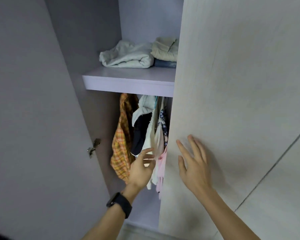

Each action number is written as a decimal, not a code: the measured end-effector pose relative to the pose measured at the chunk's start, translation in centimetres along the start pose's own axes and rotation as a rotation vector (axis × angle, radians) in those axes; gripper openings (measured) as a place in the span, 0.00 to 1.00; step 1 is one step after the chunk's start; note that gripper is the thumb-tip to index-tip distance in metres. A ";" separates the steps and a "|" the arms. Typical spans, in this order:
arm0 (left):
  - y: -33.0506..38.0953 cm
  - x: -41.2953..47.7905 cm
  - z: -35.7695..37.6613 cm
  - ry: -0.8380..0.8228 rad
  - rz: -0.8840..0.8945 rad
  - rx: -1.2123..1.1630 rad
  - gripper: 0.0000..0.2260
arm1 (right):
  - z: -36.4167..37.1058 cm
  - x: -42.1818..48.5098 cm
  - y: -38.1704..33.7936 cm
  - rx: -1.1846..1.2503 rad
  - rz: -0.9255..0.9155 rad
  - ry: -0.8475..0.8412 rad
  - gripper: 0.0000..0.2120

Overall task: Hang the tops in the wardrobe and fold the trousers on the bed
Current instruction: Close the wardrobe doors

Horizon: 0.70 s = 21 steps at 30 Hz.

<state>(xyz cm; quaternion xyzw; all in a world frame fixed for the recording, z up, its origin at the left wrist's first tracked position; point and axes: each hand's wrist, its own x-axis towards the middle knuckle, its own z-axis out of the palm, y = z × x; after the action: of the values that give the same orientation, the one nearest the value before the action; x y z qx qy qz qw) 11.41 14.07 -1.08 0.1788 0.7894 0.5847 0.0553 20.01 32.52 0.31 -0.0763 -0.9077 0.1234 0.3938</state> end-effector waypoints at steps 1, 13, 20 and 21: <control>-1.0 -1.7 -1.4 0.032 -0.032 0.015 0.18 | 0.4 -1.1 -0.8 0.054 0.000 -0.037 0.26; -6.4 -21.7 -16.6 0.698 -0.290 0.101 0.13 | 5.2 -8.5 -17.9 0.662 -0.182 -0.556 0.21; -2.2 -25.1 -27.1 1.138 -0.130 0.037 0.11 | 5.5 -6.4 -29.9 0.811 -0.392 -0.603 0.23; -1.2 -25.1 -28.7 1.160 -0.093 0.020 0.11 | 5.4 -5.8 -31.9 0.830 -0.417 -0.605 0.24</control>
<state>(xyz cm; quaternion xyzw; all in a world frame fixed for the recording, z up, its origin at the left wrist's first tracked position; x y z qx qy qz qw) 26.01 -20.90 3.62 -0.2050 0.7031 0.5766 -0.3621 18.66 -0.30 1.83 0.3054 -0.8514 0.4065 0.1288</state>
